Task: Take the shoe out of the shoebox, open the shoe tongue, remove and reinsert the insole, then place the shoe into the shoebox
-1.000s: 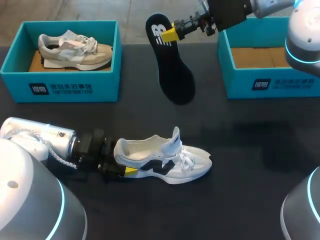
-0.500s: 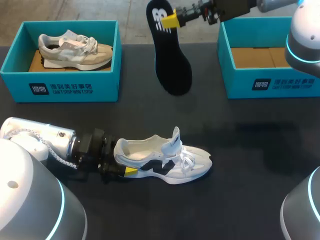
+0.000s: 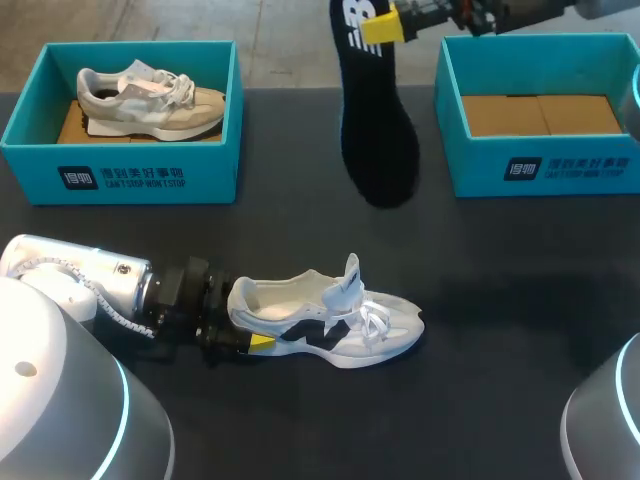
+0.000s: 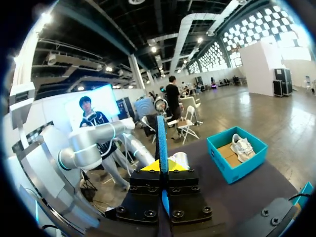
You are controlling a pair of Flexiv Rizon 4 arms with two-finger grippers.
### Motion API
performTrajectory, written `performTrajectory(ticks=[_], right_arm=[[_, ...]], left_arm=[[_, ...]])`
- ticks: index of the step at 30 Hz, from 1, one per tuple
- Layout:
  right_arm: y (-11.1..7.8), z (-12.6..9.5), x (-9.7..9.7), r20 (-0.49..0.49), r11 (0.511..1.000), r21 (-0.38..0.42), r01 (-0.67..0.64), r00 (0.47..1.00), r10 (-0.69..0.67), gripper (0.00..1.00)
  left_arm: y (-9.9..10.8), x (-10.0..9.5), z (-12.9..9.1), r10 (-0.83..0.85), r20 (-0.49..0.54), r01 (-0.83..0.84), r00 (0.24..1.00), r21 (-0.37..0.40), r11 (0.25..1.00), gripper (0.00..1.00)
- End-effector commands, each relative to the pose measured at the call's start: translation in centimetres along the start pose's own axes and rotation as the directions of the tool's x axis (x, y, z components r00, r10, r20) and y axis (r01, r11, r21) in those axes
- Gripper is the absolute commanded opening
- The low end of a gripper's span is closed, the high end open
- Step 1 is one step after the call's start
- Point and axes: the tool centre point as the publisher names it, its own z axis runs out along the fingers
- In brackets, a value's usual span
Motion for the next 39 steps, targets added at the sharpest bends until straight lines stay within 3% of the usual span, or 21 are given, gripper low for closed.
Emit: performTrajectory(ticks=[1, 14, 17, 22, 30, 39], right_arm=[[-0.1, -0.9, 1.3, 0.027, 1.000, 0.005, -0.002, 1.000, 0.002, 0.00], [0.3, -0.9, 1.4, 0.028, 1.000, -0.003, -0.008, 1.000, 0.008, 0.00], [1.2, -2.2, 3.1, 0.038, 0.998, -0.064, -0.009, 0.999, 0.011, 0.00], [1.8, -4.3, 6.5, 0.059, 0.995, -0.099, -0.006, 0.998, 0.012, 0.00], [1.0, -5.3, 9.3, 0.109, 0.996, -0.069, -0.058, 0.992, 0.065, 0.00], [-0.5, -6.2, 12.6, 0.073, 0.994, -0.073, -0.078, 0.994, 0.083, 0.00]], left_arm=[[0.3, -0.1, 0.1, 0.000, 0.000, 0.000, 1.000, 0.000, 1.000, 0.00], [0.3, -0.1, 0.1, 0.000, 0.000, 0.000, 1.000, 0.000, 1.000, 0.00], [0.3, -0.1, 0.1, 0.000, 0.000, 0.000, 1.000, 0.000, 1.000, 0.00], [0.3, -0.1, 0.1, 0.000, 0.000, 0.000, 1.000, 0.000, 1.000, 0.00], [0.3, -0.1, 0.1, 0.000, 0.000, 0.000, 1.000, 0.000, 1.000, 0.00], [0.3, -0.1, 0.1, 0.000, 0.000, 0.000, 1.000, 0.000, 1.000, 0.00]])
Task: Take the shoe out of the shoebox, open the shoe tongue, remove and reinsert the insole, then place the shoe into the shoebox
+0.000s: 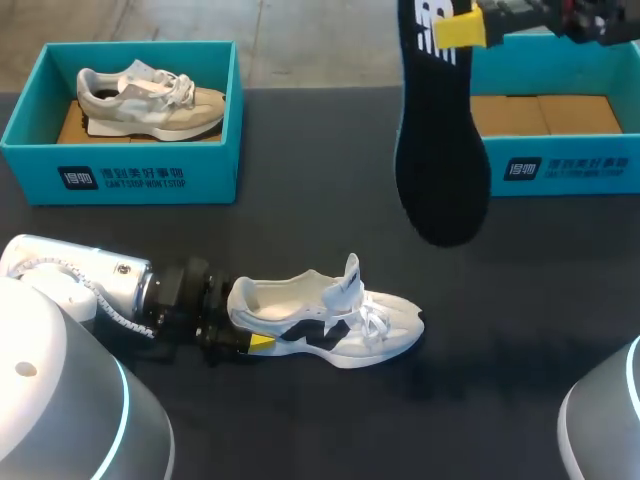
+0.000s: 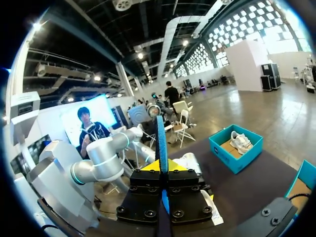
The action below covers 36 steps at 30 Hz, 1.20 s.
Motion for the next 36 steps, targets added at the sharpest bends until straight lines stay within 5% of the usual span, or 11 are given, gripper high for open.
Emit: performTrajectory(ticks=[1, 13, 23, 36], right_arm=[[-1.7, -0.8, 1.3, 0.010, 1.000, -0.008, 0.001, 1.000, -0.001, 0.00], [-1.7, -0.8, 1.3, 0.010, 1.000, -0.008, 0.001, 1.000, -0.001, 0.00], [-2.6, -1.9, 5.4, -0.012, 0.997, -0.038, -0.064, 0.998, 0.063, 0.00], [-1.4, -1.4, 8.1, 0.026, 0.997, 0.007, -0.073, 0.997, 0.072, 0.00]], left_arm=[[0.3, -0.1, 0.1, 0.000, 0.000, 0.000, 1.000, 0.000, 1.000, 0.00], [0.3, -0.1, 0.1, 0.000, 0.000, 0.000, 1.000, 0.000, 1.000, 0.00], [0.3, -0.1, 0.1, 0.000, 0.000, 0.000, 1.000, 0.000, 1.000, 0.00], [0.3, -0.1, 0.1, 0.000, 0.000, 0.000, 1.000, 0.000, 1.000, 0.00]])
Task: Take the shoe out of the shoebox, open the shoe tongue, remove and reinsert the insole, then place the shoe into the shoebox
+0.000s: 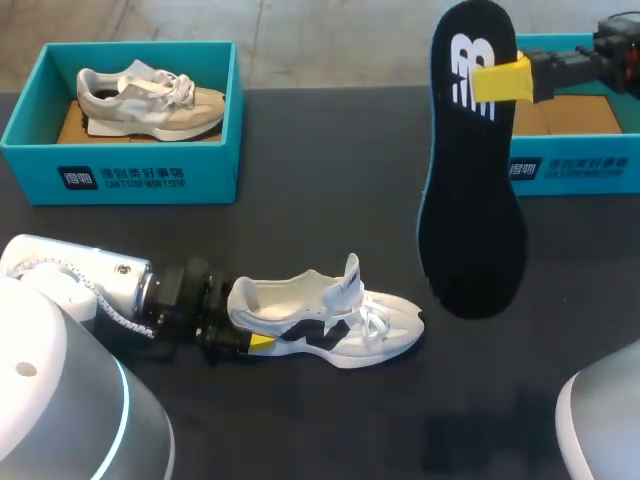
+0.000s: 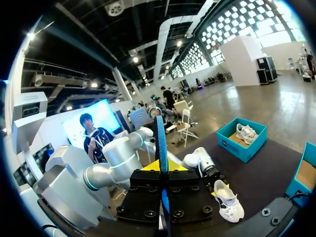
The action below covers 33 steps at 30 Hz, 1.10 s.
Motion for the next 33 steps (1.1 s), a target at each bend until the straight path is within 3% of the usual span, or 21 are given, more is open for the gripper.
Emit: performTrajectory(ticks=[1, 18, 24, 33], right_arm=[[0.9, 0.0, 0.4, 0.016, 1.000, 0.023, 0.003, 1.000, -0.003, 0.00], [2.2, 0.5, -0.8, -0.001, 0.999, 0.049, -0.014, 1.000, 0.014, 0.00], [1.3, 0.8, -0.8, -0.021, 0.999, 0.037, -0.019, 1.000, 0.020, 0.00], [-1.1, 1.4, -2.1, -0.007, 0.999, 0.007, -0.033, 0.999, 0.033, 0.00]], left_arm=[[0.3, -0.1, 0.1, 0.000, 0.000, 0.000, 1.000, 0.000, 1.000, 0.00], [0.3, -0.1, 0.1, 0.000, 0.000, 0.000, 1.000, 0.000, 1.000, 0.00], [0.3, -0.1, 0.1, 0.000, 0.000, 0.000, 1.000, 0.000, 1.000, 0.00], [0.3, -0.1, 0.1, 0.000, 0.000, 0.000, 1.000, 0.000, 1.000, 0.00]])
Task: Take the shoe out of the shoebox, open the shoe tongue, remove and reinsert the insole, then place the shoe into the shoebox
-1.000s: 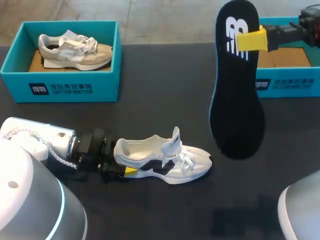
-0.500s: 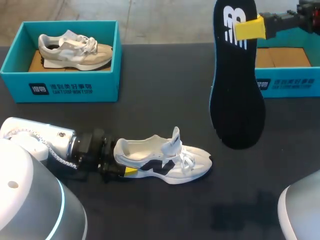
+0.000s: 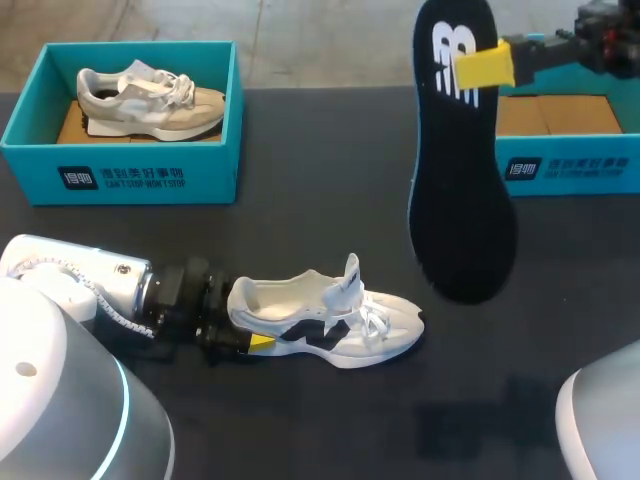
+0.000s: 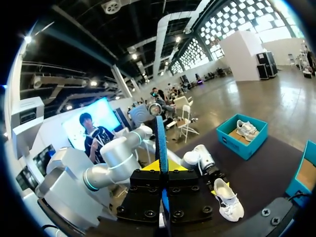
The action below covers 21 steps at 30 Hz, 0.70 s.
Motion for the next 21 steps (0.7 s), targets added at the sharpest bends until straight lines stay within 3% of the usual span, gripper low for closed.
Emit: performTrajectory(ticks=[1, 21], right_arm=[[-1.7, 0.4, -0.7, -0.004, 0.999, -0.037, -0.010, 1.000, 0.010, 0.00], [-4.2, 2.0, -2.5, -0.049, 0.995, -0.077, -0.056, 0.997, 0.053, 0.00]], left_arm=[[0.3, -0.1, 0.1, 0.000, 0.000, 0.000, 1.000, 0.000, 1.000, 0.00], [0.3, -0.1, 0.1, 0.000, 0.000, 0.000, 1.000, 0.000, 1.000, 0.00]])
